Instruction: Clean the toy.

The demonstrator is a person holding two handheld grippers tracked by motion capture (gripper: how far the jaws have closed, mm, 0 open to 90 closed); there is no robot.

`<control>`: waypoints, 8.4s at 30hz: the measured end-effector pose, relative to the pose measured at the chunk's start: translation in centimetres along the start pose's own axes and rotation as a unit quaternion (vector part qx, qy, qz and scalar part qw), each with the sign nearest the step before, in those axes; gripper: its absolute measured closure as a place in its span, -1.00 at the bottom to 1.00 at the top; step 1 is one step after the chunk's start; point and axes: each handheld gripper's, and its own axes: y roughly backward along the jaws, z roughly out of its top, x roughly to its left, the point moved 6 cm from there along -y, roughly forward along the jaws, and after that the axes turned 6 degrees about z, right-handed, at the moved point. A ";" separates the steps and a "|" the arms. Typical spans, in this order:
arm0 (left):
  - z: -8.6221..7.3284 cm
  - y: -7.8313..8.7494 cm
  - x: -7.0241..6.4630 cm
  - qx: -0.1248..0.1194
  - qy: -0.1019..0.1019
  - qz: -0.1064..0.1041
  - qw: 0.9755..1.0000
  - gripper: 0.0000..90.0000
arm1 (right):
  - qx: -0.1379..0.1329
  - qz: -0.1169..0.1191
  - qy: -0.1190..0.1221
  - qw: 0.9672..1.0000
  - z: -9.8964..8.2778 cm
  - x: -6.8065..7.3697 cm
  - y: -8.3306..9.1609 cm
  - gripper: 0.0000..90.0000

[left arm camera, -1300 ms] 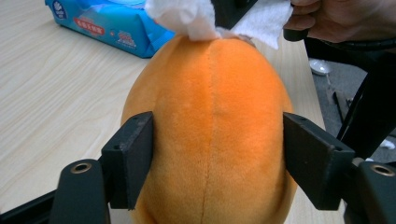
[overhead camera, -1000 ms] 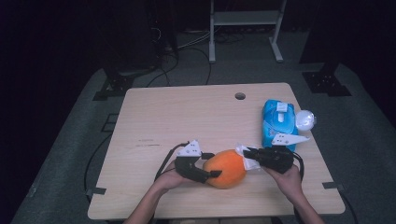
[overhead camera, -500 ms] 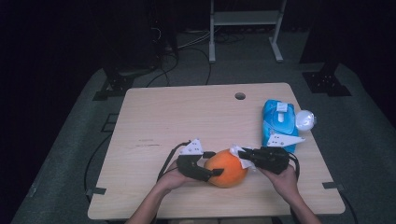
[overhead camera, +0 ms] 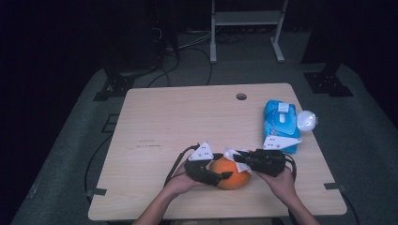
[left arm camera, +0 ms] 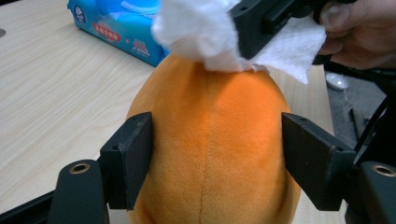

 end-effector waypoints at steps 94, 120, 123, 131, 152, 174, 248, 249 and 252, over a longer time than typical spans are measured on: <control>1.1 0.9 0.1 -0.025 -0.004 -0.017 1.000 -0.11 | 0.008 -0.026 -0.007 1.000 0.2 -1.0 1.4 0.82; -0.3 -0.7 0.6 -0.050 -0.002 -0.044 0.998 -0.30 | -0.008 -0.039 -0.020 0.999 -0.1 -1.9 1.8 0.82; 1.7 1.2 0.6 -0.084 0.014 -0.049 0.995 -0.14 | -0.043 -0.029 -0.018 0.998 1.3 -1.1 2.4 0.83; 3.8 4.2 0.9 -0.082 0.009 -0.036 0.996 -0.15 | -0.080 -0.003 -0.046 0.996 2.0 -0.9 2.1 0.83; 0.6 1.3 0.8 -0.029 0.023 -0.042 0.998 -0.38 | -0.041 0.012 -0.034 0.999 0.9 -0.2 0.0 0.82; 0.4 1.3 1.4 -0.030 0.026 -0.043 0.998 -0.69 | -0.019 0.009 0.003 1.000 0.6 0.6 -0.2 0.82; -0.5 0.0 -1.5 -0.022 -0.055 -0.059 0.997 -0.30 | 0.027 0.040 -0.041 0.998 -0.1 -0.1 0.6 0.82; -0.5 0.0 -1.5 -0.024 -0.053 -0.059 0.997 -0.30 | 0.026 0.038 -0.040 0.998 -0.1 -0.3 0.8 0.82; -0.5 0.0 -1.6 -0.022 -0.057 -0.060 0.996 -0.30 | 0.028 0.035 -0.036 0.998 0.0 -0.3 0.9 0.82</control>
